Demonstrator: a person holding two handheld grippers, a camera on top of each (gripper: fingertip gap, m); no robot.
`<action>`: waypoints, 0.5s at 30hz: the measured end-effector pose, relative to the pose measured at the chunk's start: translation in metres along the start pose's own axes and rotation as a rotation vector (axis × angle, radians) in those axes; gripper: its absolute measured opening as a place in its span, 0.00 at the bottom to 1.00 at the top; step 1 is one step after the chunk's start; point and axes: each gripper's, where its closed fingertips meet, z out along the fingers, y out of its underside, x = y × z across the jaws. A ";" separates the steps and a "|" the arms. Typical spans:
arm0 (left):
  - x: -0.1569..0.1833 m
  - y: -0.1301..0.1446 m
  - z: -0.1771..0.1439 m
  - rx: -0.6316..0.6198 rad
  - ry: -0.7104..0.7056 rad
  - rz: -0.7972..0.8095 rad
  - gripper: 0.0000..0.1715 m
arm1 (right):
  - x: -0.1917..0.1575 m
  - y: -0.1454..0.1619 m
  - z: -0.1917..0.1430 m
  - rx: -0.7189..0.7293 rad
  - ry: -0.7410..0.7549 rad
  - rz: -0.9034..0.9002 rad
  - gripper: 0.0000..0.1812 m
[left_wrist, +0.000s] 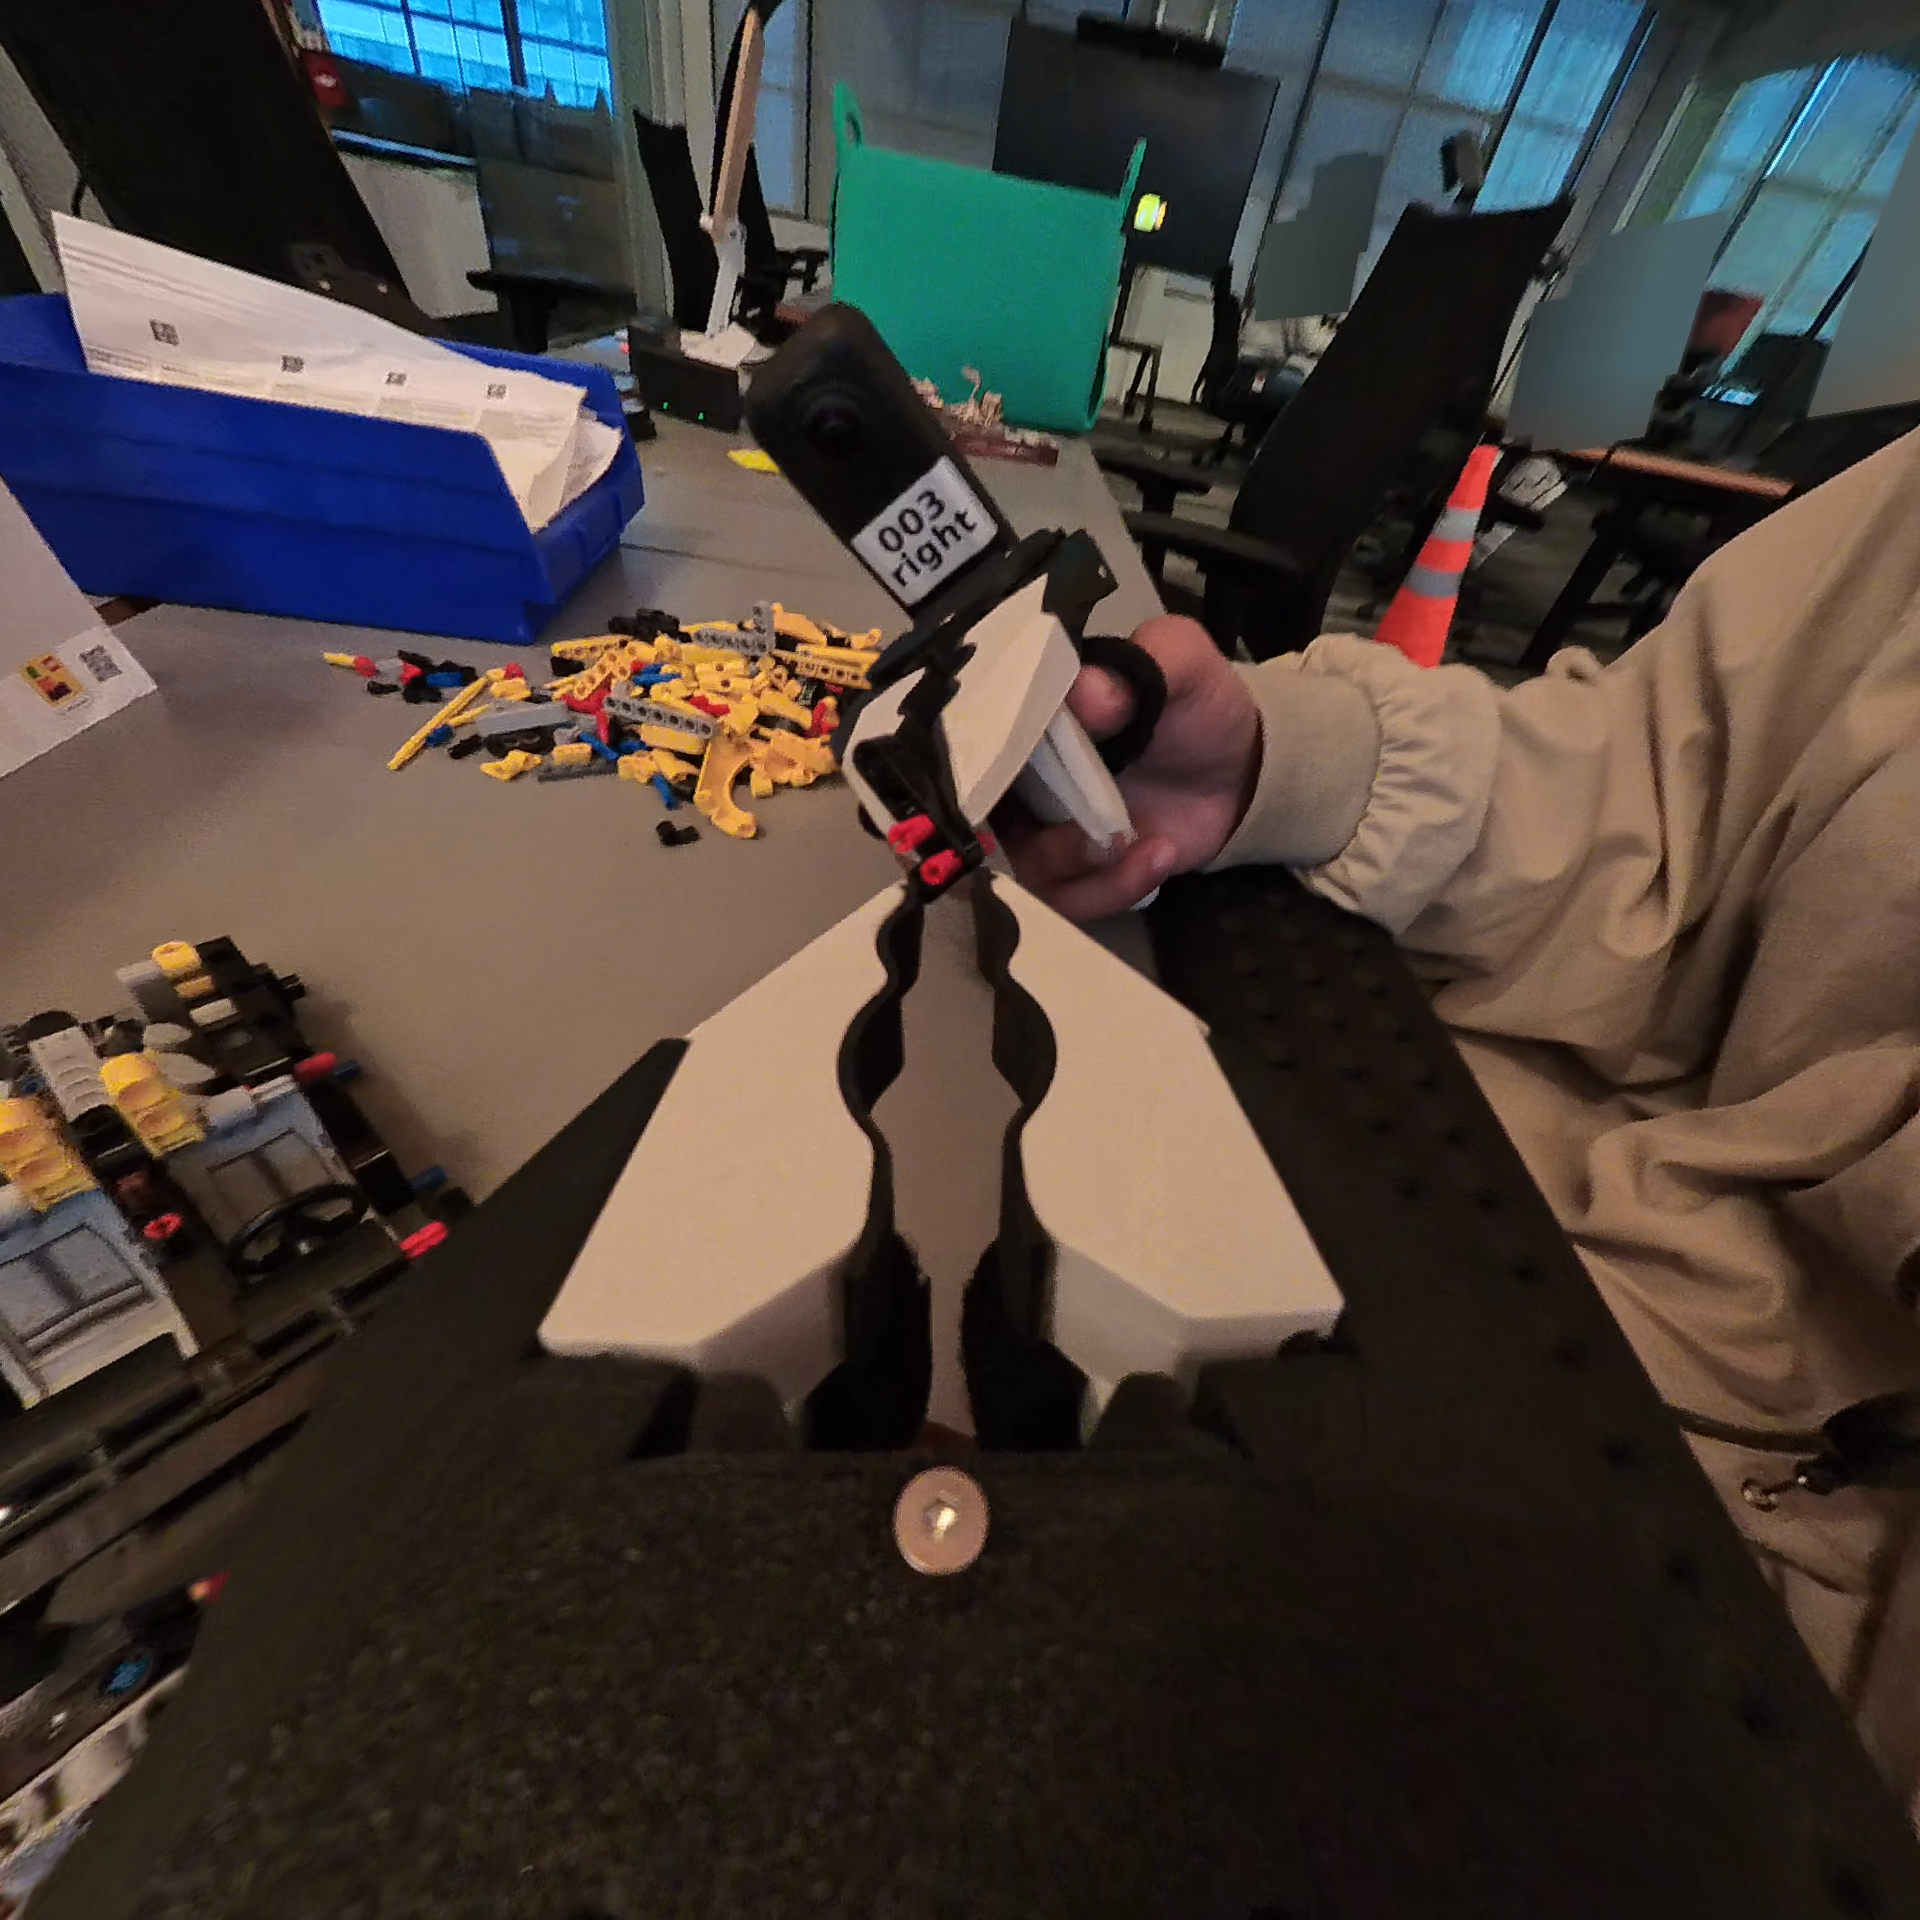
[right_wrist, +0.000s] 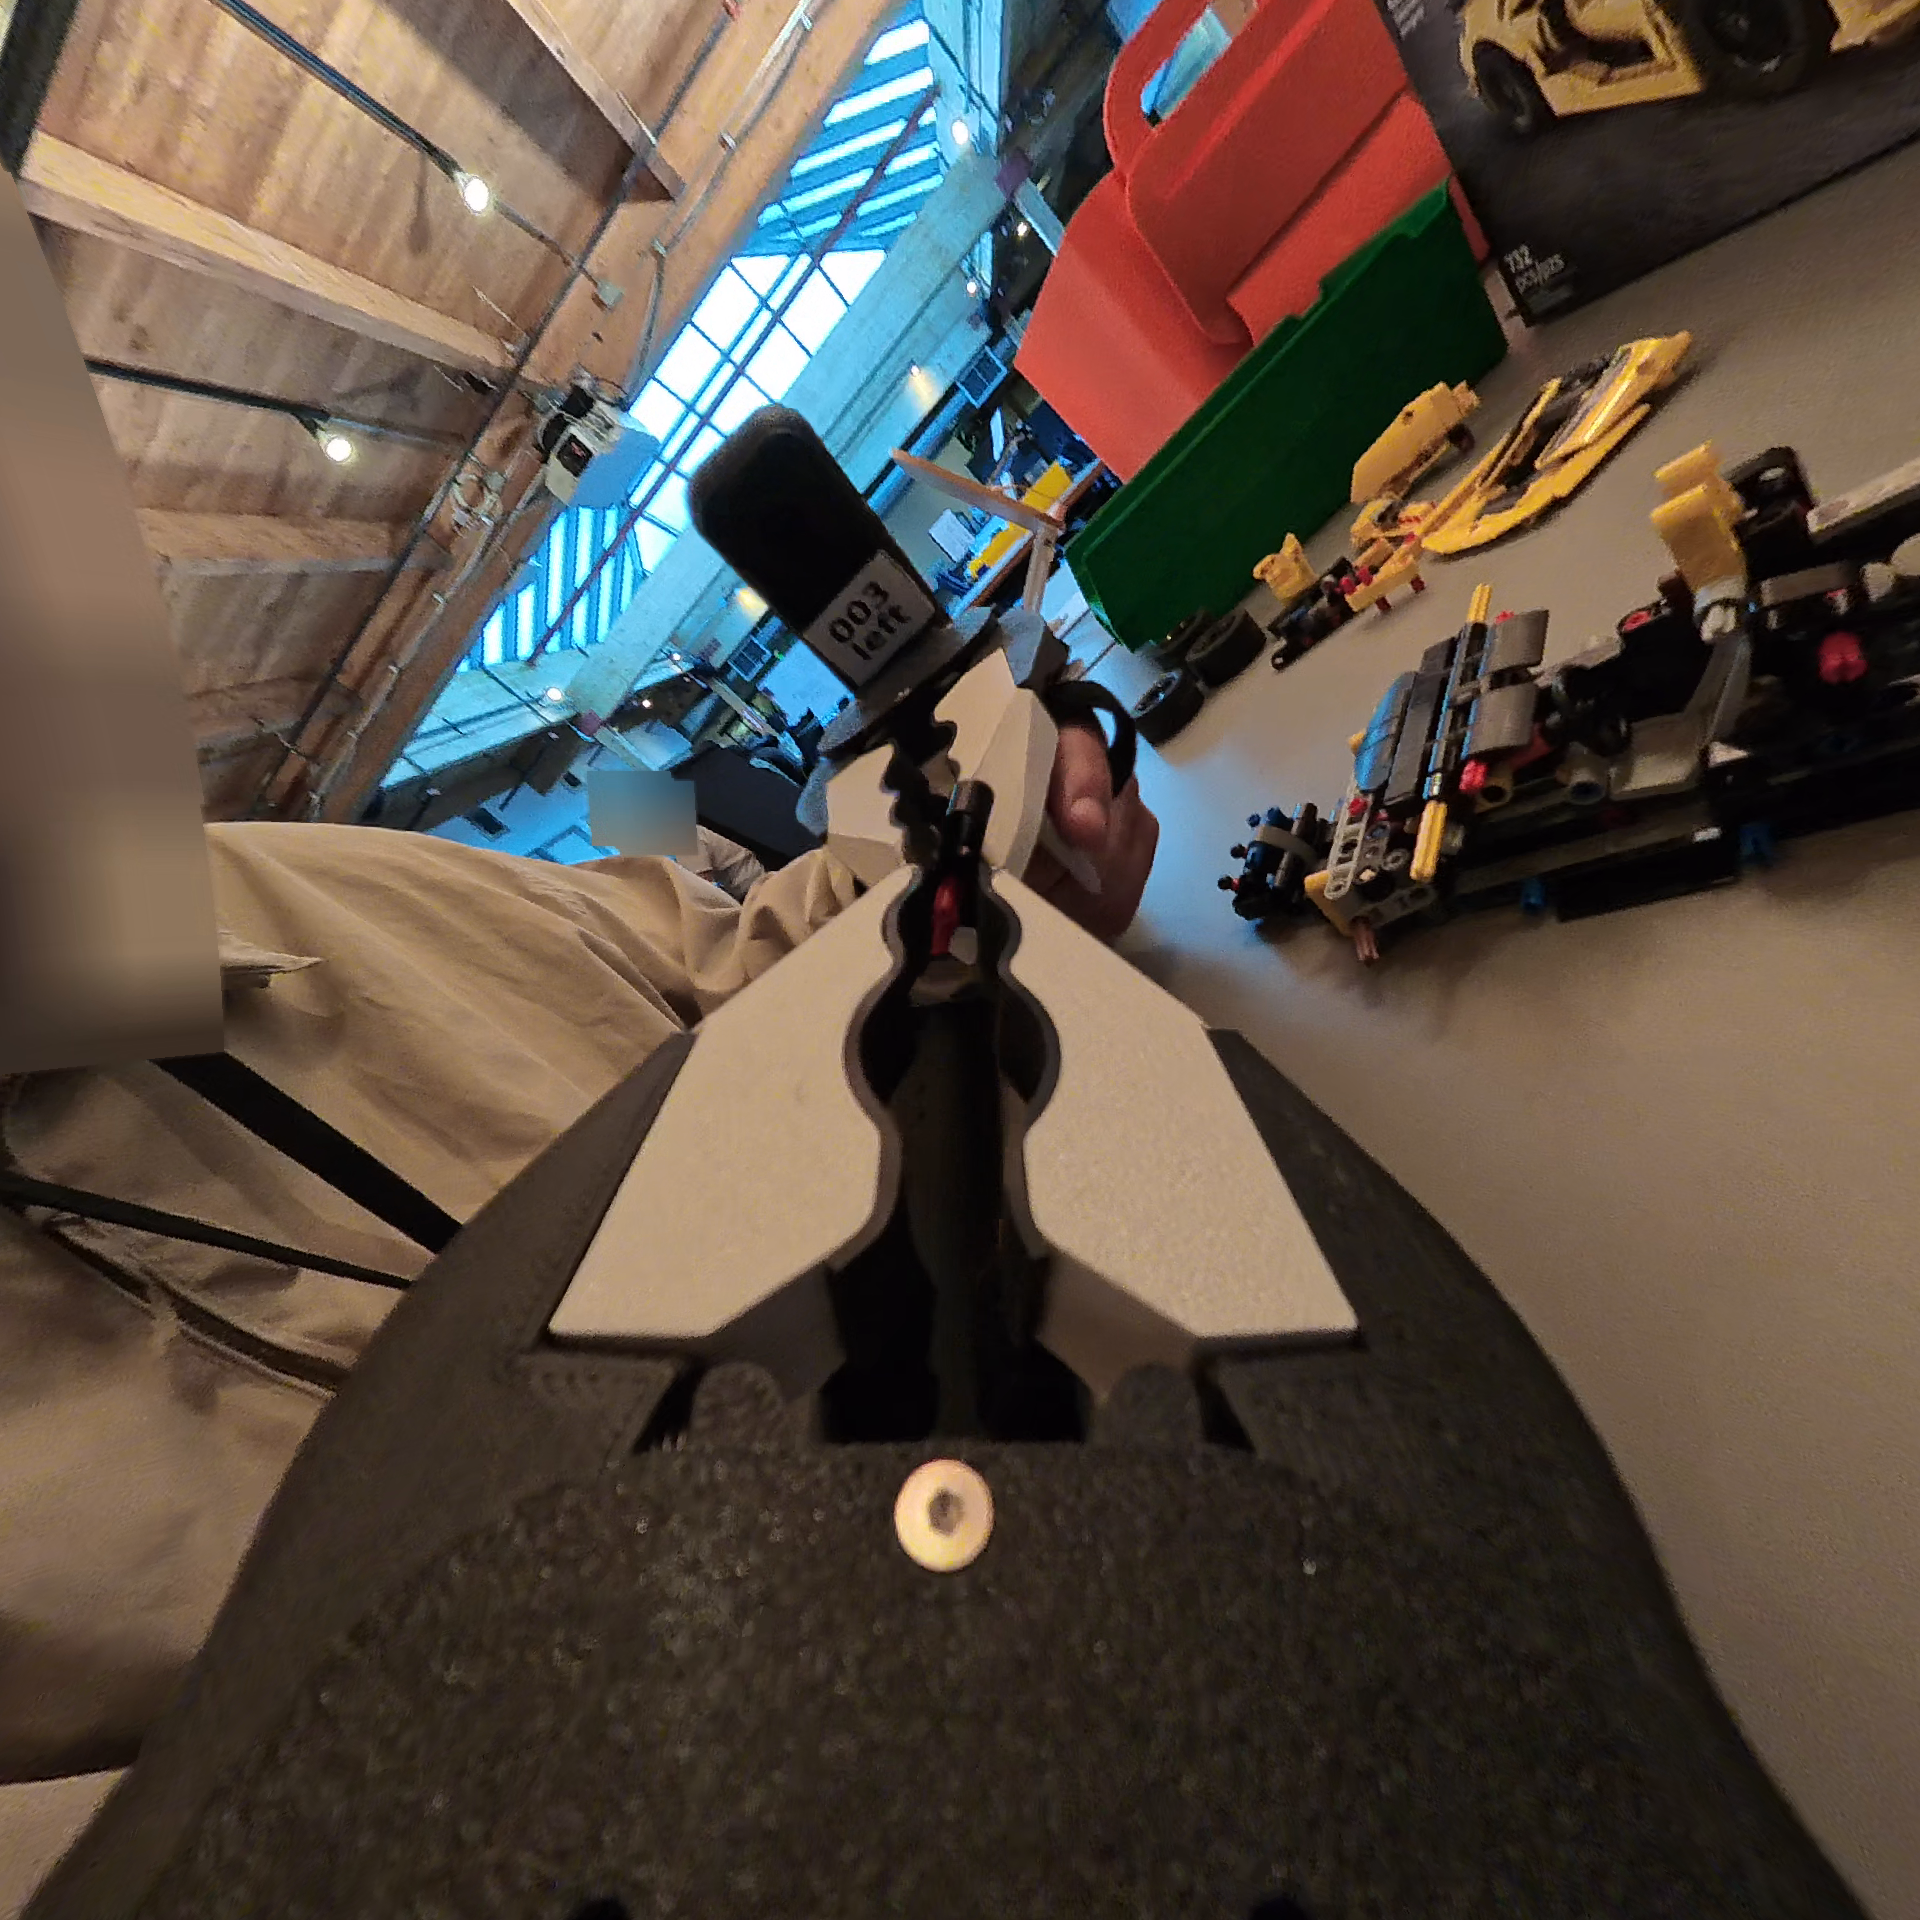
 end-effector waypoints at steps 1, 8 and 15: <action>0.001 -0.002 0.000 0.014 0.006 0.000 0.05 | -0.002 0.000 0.000 0.005 -0.013 0.006 0.03; 0.004 -0.002 0.005 0.019 -0.024 0.075 0.11 | -0.009 -0.006 -0.002 0.034 -0.077 0.038 0.03; 0.003 0.000 0.009 0.010 -0.053 0.135 0.07 | -0.008 -0.001 0.001 0.006 -0.079 0.054 0.03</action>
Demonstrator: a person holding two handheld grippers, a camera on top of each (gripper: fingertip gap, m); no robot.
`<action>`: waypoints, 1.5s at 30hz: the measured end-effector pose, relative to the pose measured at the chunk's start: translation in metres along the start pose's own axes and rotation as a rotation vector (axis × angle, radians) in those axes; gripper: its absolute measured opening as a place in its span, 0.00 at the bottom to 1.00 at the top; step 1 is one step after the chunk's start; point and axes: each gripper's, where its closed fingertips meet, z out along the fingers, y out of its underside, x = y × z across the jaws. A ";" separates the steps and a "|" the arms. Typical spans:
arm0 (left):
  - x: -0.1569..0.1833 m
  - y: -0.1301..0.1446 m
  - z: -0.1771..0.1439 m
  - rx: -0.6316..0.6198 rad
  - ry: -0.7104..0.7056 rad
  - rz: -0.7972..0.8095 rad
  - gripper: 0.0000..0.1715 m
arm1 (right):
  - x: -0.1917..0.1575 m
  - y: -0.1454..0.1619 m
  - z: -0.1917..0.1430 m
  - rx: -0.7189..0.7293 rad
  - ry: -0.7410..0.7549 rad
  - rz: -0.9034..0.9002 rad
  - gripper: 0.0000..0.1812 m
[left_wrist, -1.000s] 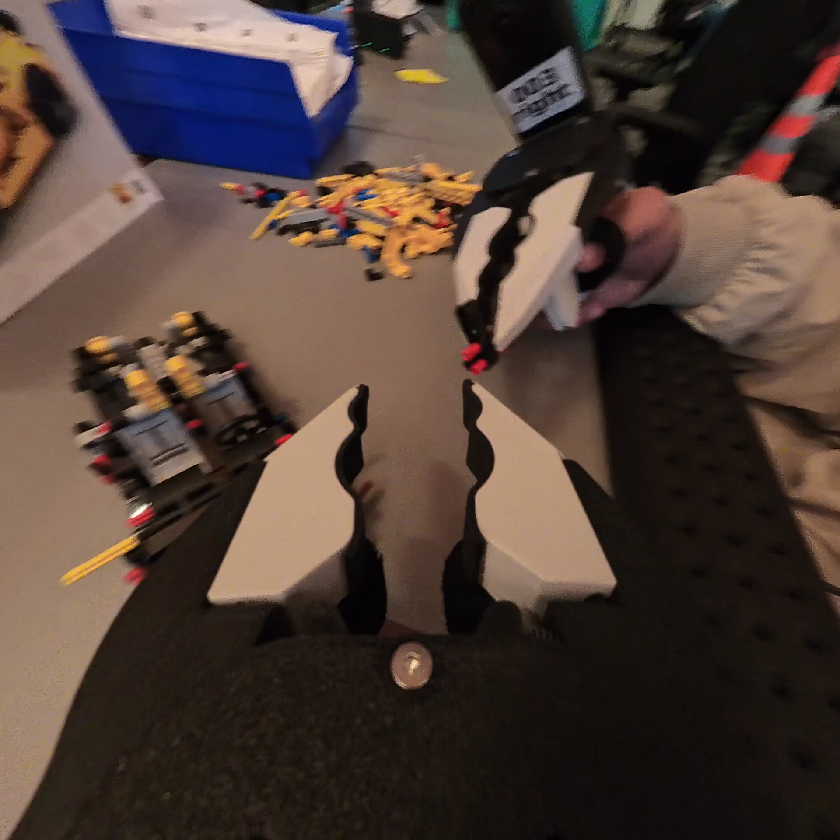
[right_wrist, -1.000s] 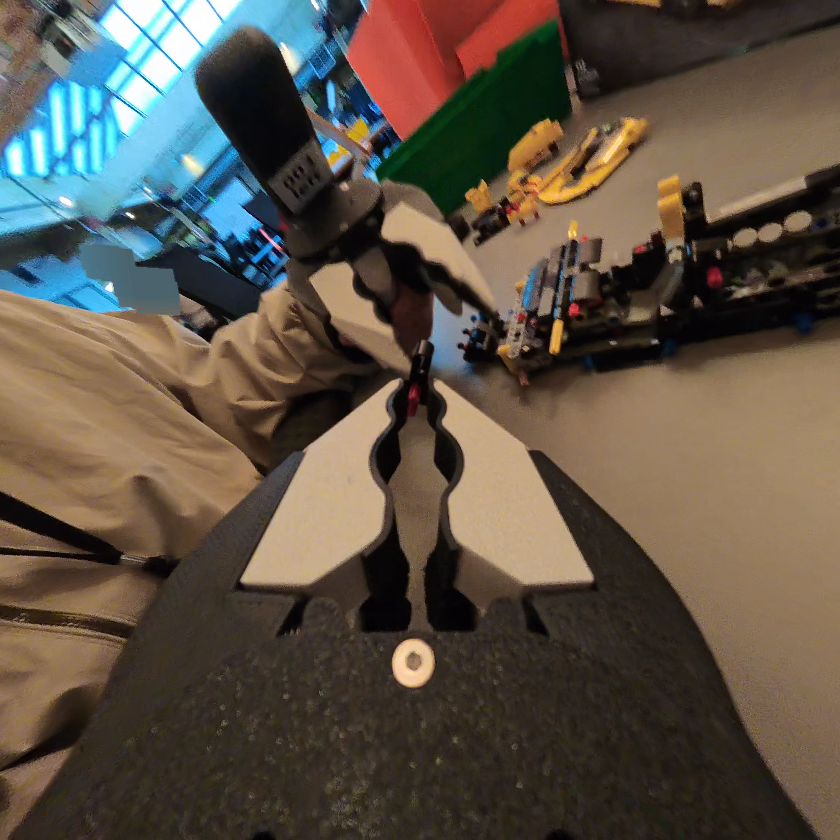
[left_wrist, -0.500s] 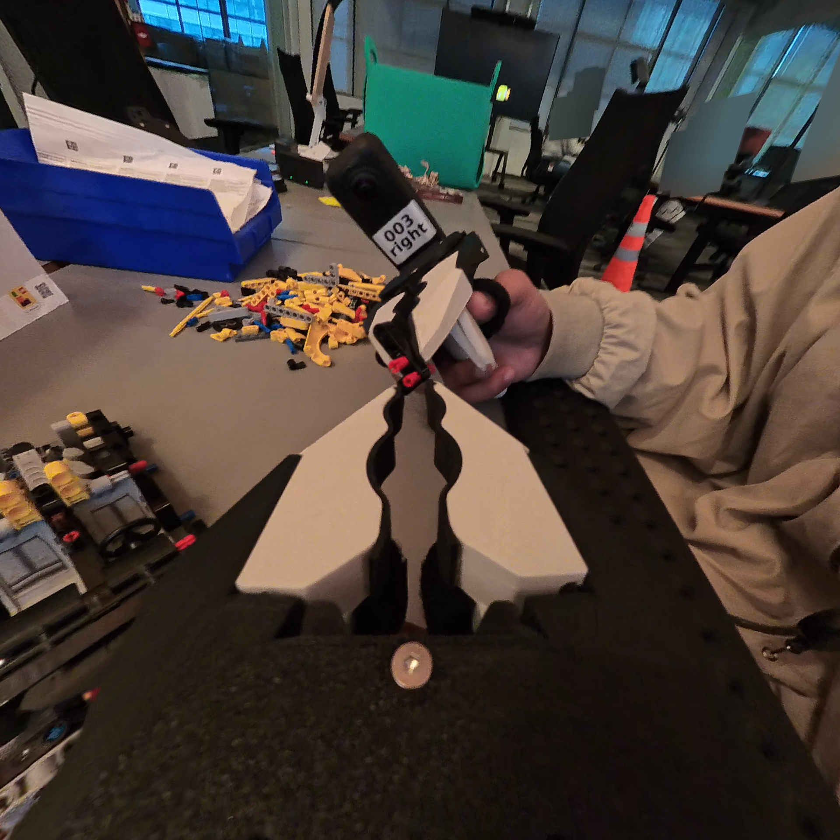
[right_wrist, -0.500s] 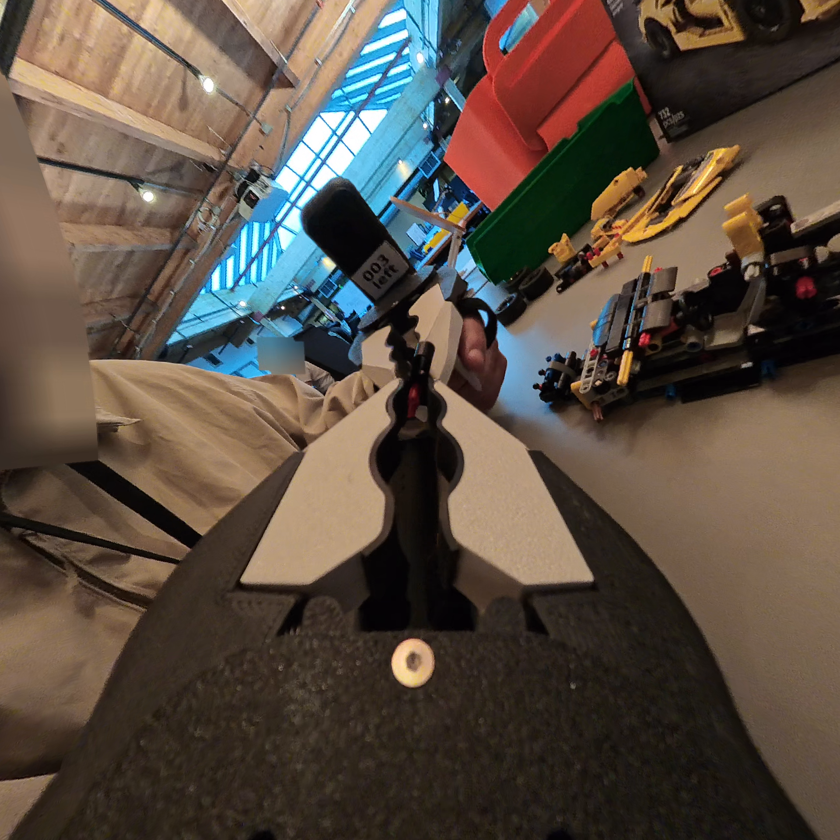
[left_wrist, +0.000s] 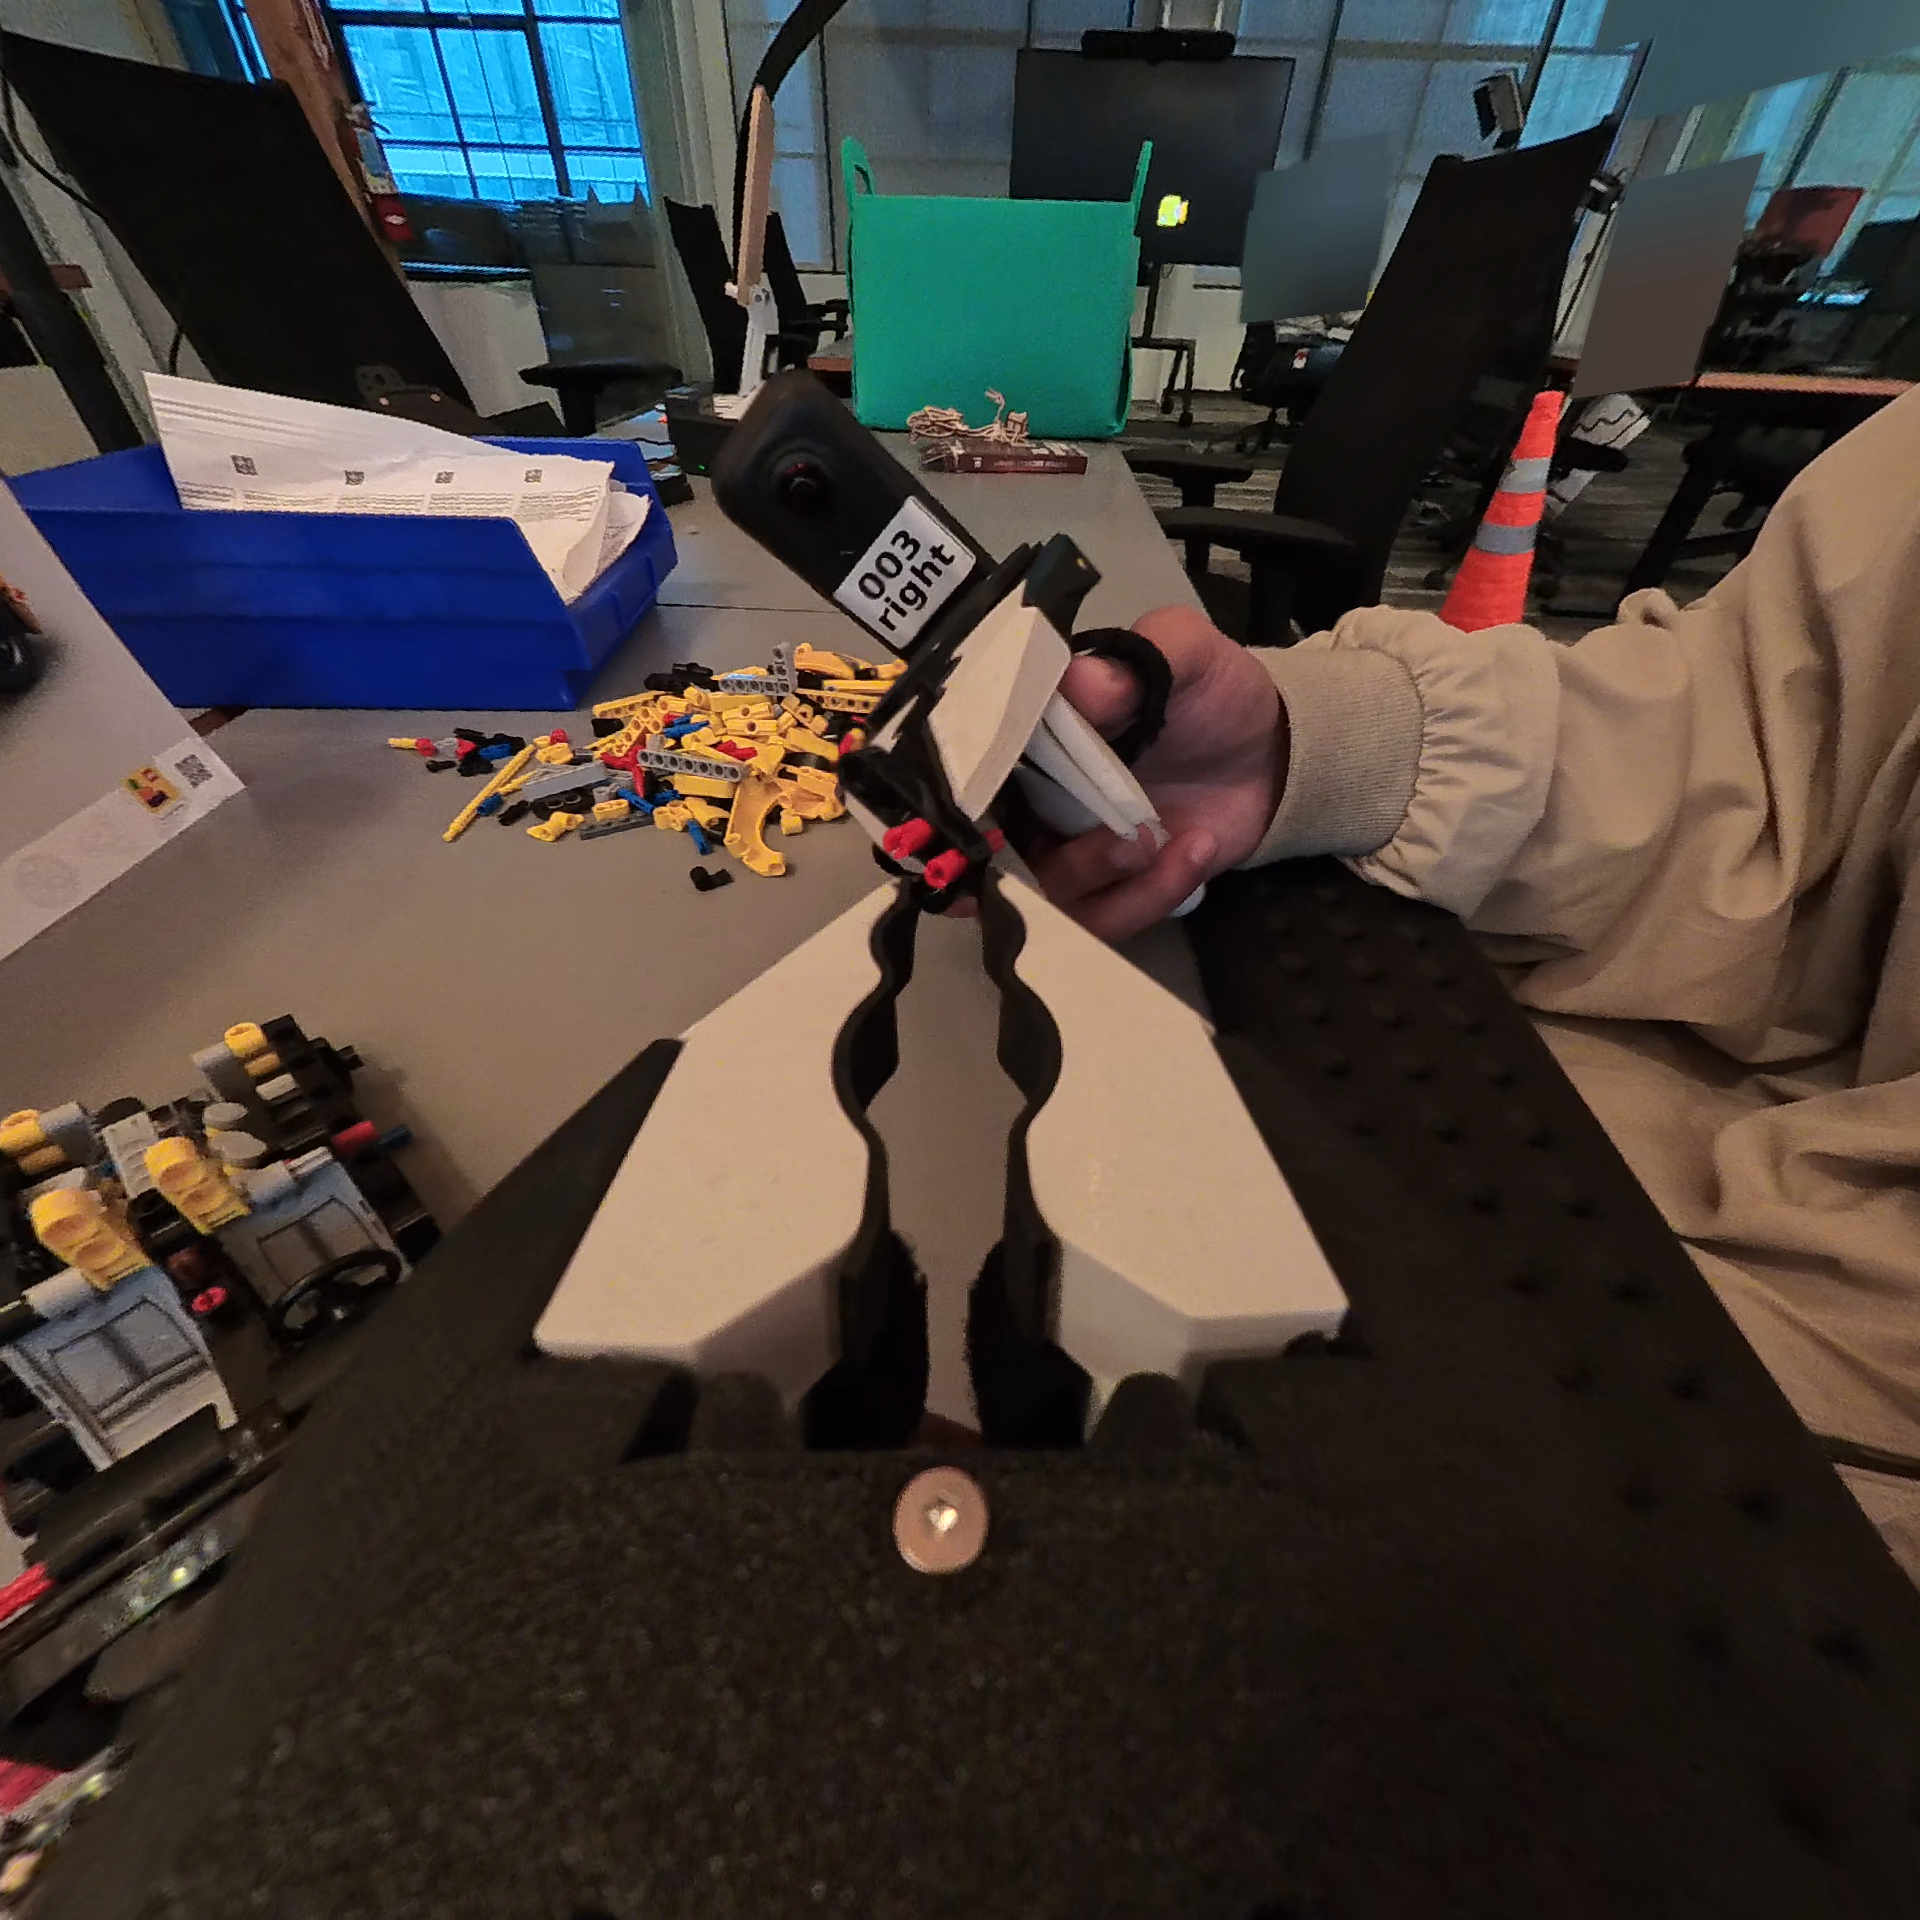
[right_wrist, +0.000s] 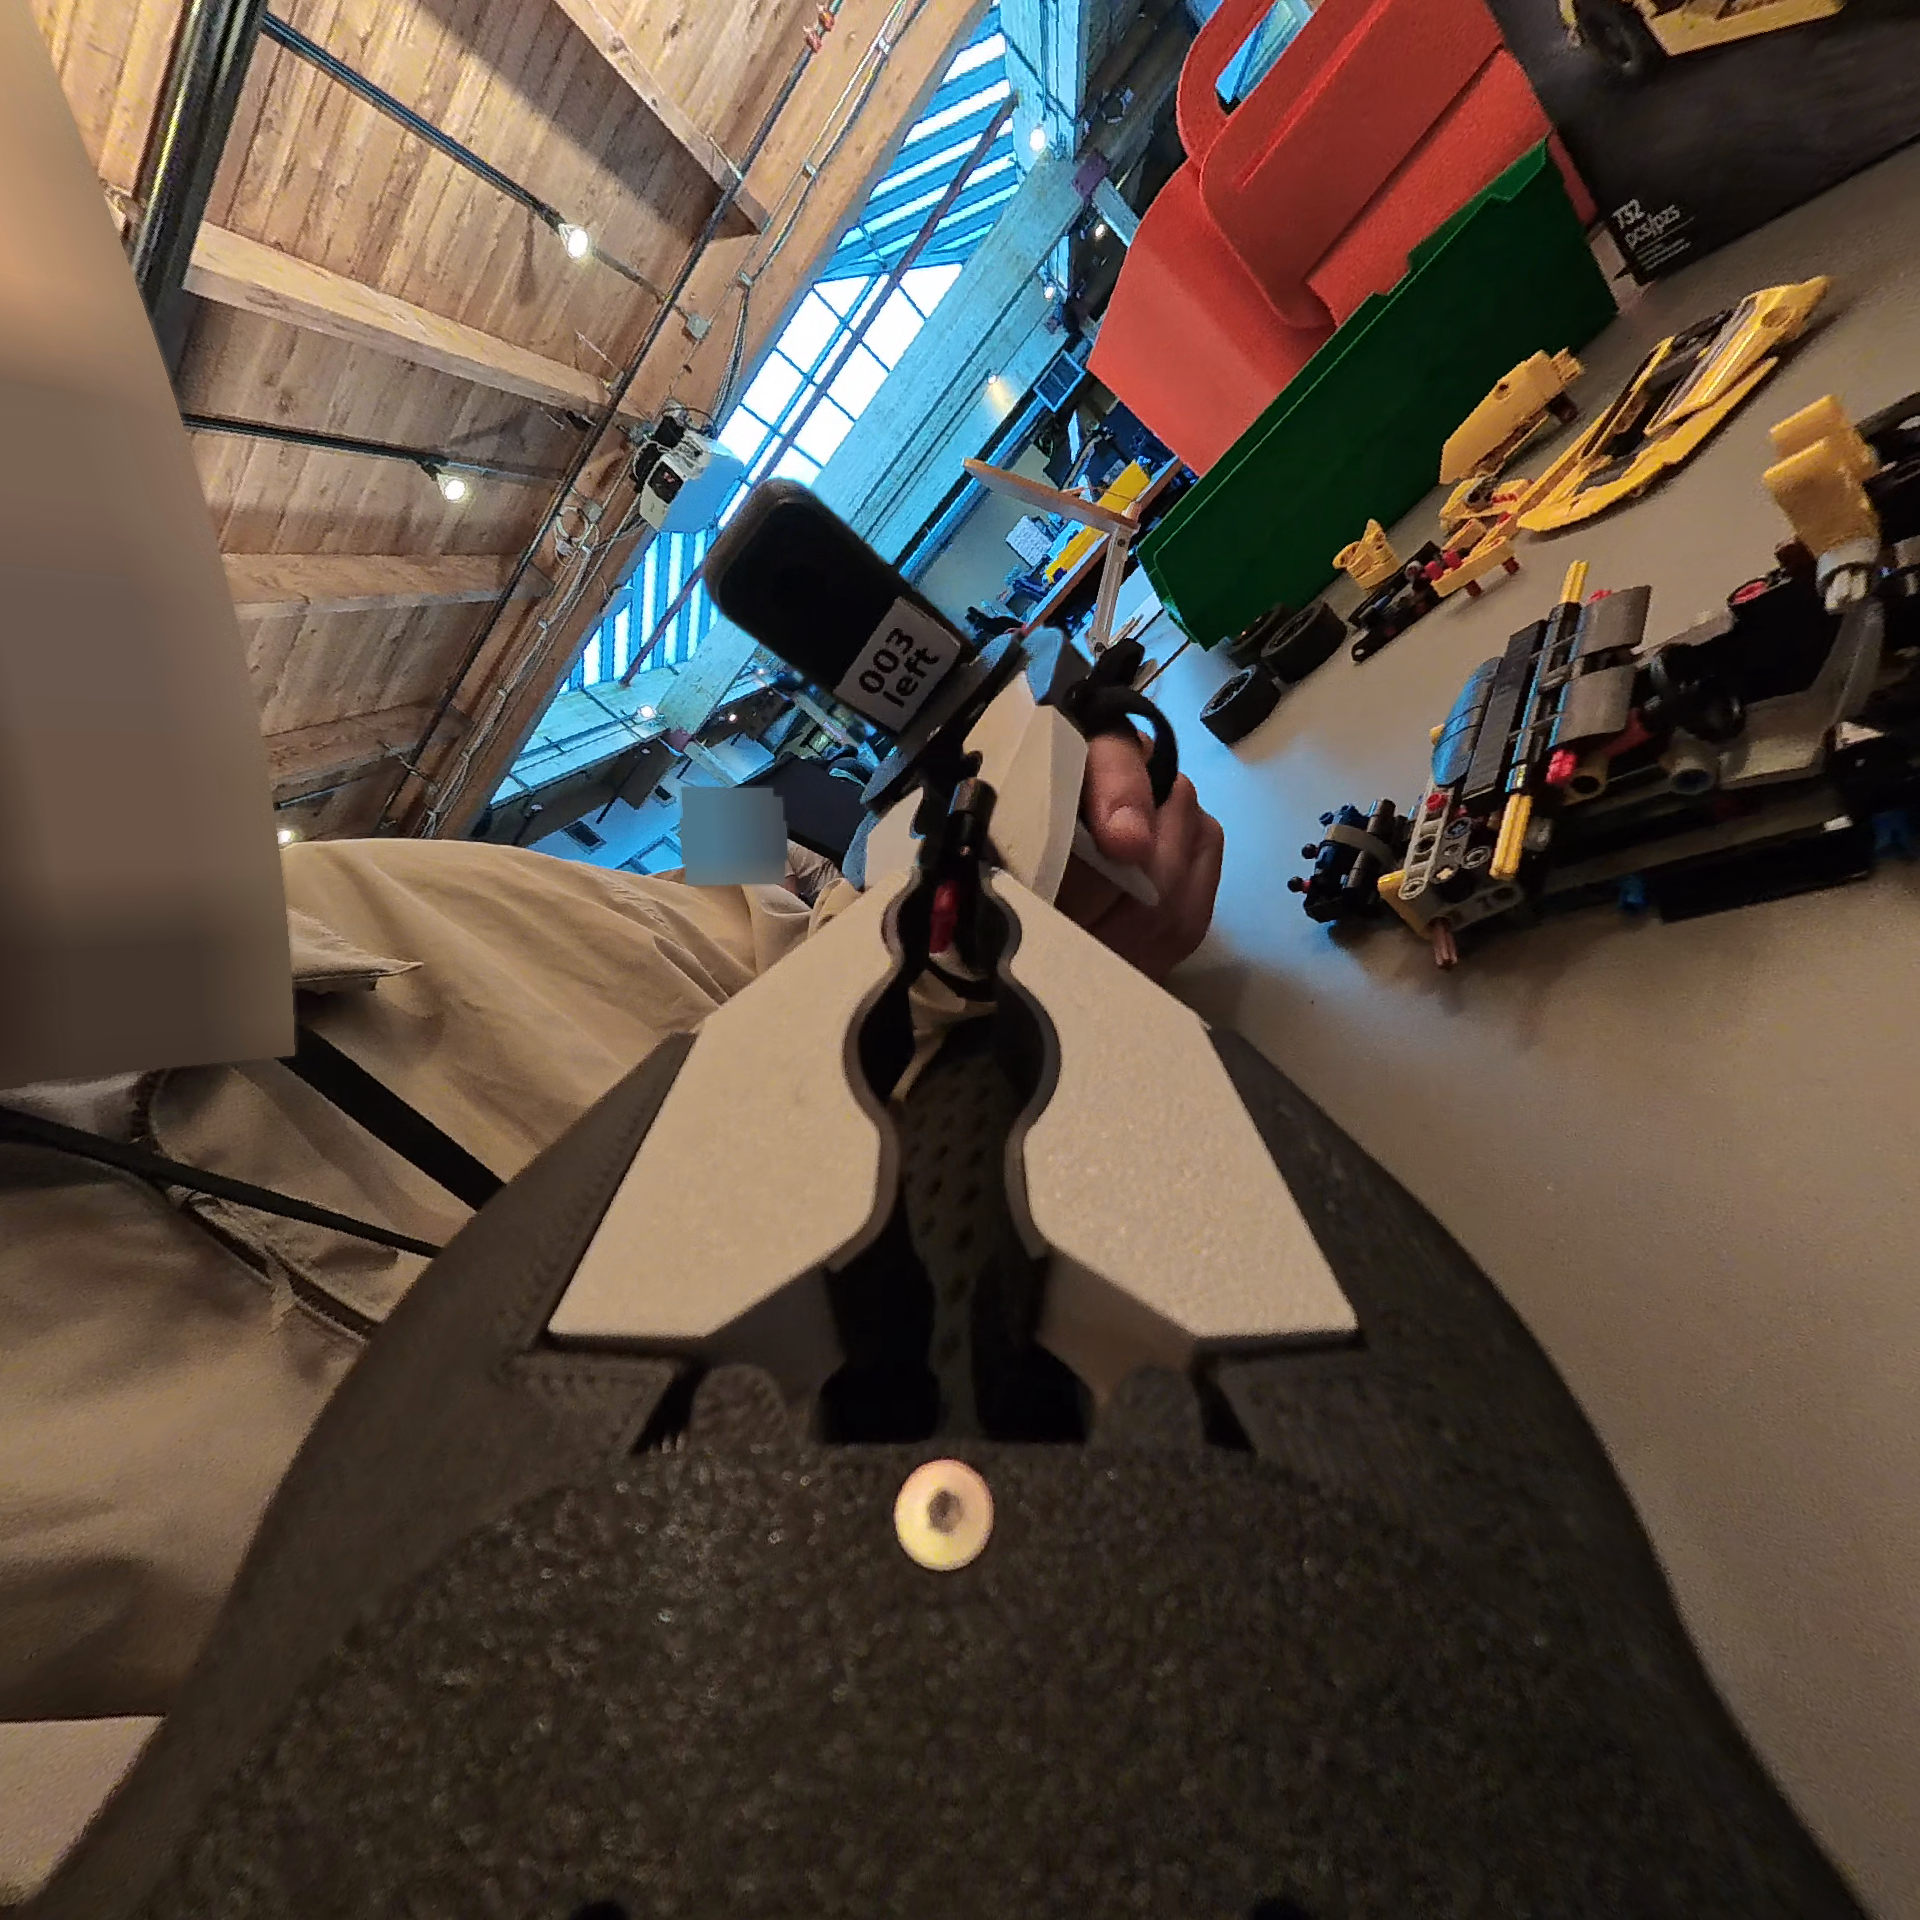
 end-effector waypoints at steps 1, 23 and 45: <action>-0.001 0.000 0.000 -0.005 -0.016 0.030 0.06 | 0.001 0.000 0.000 0.003 0.000 0.008 0.04; -0.053 0.015 -0.004 -0.273 -0.607 0.807 0.05 | 0.038 -0.027 0.004 0.203 0.690 -0.543 0.10; -0.052 -0.001 -0.010 -0.323 -0.789 1.159 0.05 | 0.023 -0.030 0.009 0.187 0.749 -0.813 0.08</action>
